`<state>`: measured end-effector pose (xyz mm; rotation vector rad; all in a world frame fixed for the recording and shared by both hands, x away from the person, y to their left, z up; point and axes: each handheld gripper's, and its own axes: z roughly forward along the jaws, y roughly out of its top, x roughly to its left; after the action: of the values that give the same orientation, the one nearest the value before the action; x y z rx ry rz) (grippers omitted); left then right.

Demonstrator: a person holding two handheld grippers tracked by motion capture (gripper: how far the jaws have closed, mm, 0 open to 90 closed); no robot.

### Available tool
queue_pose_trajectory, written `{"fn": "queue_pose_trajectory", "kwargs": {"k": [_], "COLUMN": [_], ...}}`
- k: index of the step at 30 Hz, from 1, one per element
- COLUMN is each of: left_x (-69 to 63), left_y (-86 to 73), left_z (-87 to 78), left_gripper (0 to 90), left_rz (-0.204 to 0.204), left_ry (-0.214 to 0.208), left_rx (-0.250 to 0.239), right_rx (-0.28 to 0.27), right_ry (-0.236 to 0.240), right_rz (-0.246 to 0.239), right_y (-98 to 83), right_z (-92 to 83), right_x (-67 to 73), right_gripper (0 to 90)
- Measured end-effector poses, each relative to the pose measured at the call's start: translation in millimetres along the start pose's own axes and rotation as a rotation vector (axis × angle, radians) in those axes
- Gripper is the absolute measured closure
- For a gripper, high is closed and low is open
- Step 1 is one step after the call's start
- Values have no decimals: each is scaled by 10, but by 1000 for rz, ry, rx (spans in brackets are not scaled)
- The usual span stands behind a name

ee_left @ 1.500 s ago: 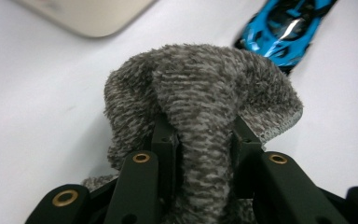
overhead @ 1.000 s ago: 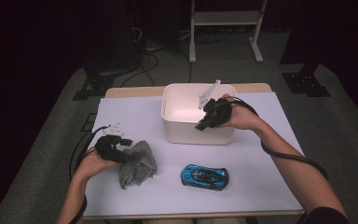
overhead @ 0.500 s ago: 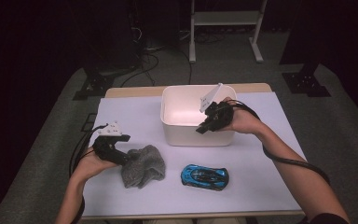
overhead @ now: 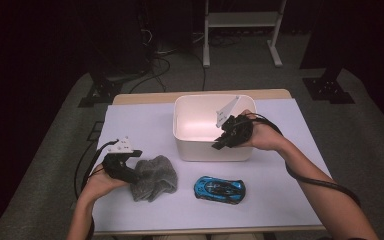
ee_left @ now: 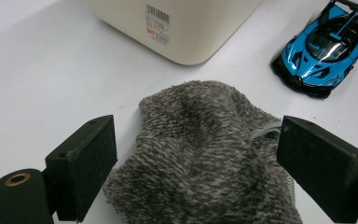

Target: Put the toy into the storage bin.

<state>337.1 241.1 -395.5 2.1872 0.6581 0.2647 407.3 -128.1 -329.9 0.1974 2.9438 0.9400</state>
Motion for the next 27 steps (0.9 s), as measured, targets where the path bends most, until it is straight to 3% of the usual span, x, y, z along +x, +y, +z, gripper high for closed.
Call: {"fn": "queue_pose_trajectory", "kwargs": {"k": [12,16,19,24,27], "left_x": [-96,-108,-113,-122,-135], "left_y": [-13,-55,-73,-102,-109], "left_z": [-17,-12,-13,-1,22], "left_gripper": [112,112,111,111,111], "left_rz": [15,-7,-4,-13,-14], "left_ry": [-9,-31,-22,-24,-25], "left_rx": [-12,-39,-21,-20,-13], "right_rx": [0,-4,-12,-60,-66], "right_ry": [-4,0,-2,5,3], "right_rz": [-5,1,8,42,43], "right_y": [-16,-34,-41,-66,-84], "right_z": [-17,-24,-27,-99,-160], "right_x": [140,169,160,137,173], "right_gripper": [857,854,843,596,516]}}
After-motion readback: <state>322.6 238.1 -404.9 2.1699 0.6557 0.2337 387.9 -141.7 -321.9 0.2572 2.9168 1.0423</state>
